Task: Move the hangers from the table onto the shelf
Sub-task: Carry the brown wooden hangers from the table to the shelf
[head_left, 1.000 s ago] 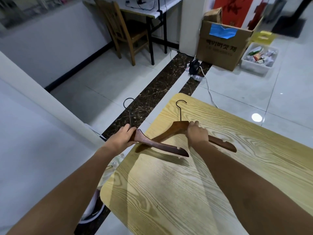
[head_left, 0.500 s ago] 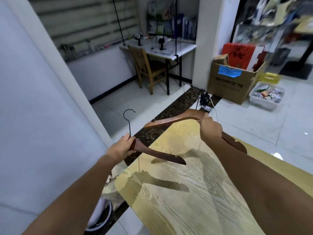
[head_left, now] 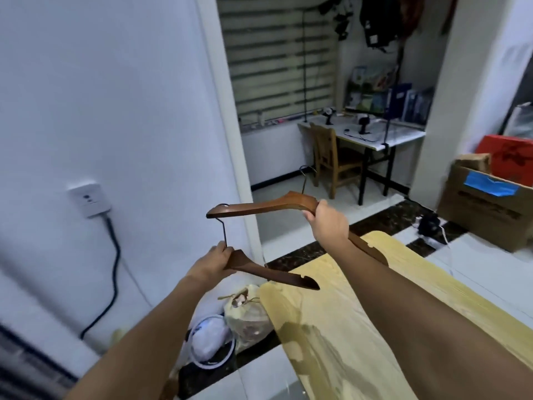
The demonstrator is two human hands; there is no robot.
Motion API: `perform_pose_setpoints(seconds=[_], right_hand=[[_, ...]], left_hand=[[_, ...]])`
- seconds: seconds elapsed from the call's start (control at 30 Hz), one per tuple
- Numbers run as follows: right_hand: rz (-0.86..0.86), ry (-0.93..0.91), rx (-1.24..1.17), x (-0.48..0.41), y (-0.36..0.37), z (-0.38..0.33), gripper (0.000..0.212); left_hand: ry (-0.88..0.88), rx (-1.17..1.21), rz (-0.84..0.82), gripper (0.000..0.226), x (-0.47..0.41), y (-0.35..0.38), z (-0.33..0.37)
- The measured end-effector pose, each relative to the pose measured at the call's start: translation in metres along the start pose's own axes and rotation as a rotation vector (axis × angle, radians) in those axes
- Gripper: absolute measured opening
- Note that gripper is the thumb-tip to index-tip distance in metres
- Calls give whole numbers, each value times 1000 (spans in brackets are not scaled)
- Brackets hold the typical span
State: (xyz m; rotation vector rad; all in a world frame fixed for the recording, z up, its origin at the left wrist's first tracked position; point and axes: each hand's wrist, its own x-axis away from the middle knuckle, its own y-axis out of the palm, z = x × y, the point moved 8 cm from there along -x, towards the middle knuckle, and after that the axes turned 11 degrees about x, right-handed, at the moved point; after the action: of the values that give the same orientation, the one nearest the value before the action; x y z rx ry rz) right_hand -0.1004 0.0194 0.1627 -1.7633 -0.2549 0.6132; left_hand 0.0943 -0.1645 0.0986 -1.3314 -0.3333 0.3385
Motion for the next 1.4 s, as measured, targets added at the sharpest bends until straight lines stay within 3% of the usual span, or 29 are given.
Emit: perform_pose_setpoints(seconds=[0.27,0.67,1.17,1.4], right_hand=[[-82,-263,-73,44,-10,-141,47],[-139,-617,-170,197,-18,-318,48],[-228,-931,-286,401,-51,-389,51],[-374,-1108,-393,473,-50,-414,51]], left_hand=[[-225,1,90,48,117,-38,-94],[-542,54,116,39,345,-31,-201],[-822,80,172,43,607,-16,-202],[-1001,226,330,44,722,1,-171]])
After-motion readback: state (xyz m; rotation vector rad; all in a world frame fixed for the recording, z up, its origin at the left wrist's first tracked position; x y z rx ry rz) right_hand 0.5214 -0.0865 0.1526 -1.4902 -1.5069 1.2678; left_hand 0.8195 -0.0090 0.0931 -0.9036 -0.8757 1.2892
